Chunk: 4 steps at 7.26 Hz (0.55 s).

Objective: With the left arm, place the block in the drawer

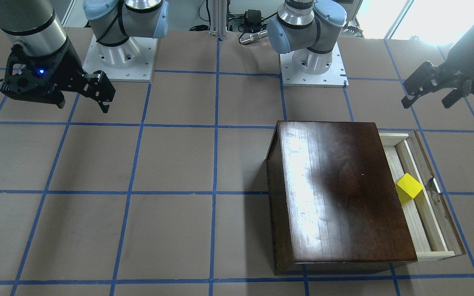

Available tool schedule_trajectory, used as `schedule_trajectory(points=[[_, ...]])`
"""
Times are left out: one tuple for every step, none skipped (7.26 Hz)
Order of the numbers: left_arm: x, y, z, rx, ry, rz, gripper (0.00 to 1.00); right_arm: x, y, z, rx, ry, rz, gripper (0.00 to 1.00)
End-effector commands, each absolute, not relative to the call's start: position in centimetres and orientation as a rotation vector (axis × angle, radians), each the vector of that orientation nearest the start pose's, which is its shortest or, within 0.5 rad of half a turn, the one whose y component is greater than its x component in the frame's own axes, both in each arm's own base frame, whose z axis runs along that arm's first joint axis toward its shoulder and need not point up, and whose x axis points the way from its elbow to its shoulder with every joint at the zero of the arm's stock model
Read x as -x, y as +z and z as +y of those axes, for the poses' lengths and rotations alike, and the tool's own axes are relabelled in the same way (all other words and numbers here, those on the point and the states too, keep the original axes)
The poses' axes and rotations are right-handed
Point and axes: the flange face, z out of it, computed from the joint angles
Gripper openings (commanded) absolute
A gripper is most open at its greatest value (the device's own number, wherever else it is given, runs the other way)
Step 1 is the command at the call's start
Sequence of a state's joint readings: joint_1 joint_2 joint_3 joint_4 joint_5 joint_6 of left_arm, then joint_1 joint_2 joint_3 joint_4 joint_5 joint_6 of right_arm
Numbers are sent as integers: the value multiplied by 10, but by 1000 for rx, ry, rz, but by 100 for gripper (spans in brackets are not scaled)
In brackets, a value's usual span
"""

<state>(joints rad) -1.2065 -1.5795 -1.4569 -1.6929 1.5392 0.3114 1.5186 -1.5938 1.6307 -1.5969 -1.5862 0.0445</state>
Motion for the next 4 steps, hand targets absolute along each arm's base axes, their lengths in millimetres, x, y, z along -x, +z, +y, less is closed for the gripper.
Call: schedule_trajectory(points=[[1, 523, -515, 39, 23, 3164, 100, -107, 472, -487, -152, 17, 3153, 100], [20, 523, -515, 99, 22, 3166, 100, -107, 472, -487, -152, 17, 3153, 100], [41, 522, -513, 112, 27, 3168, 100, -107, 472, -487, -152, 17, 3153, 100], [71, 520, -511, 98, 36, 3162, 100, -107, 472, -487, -152, 17, 3153, 100]])
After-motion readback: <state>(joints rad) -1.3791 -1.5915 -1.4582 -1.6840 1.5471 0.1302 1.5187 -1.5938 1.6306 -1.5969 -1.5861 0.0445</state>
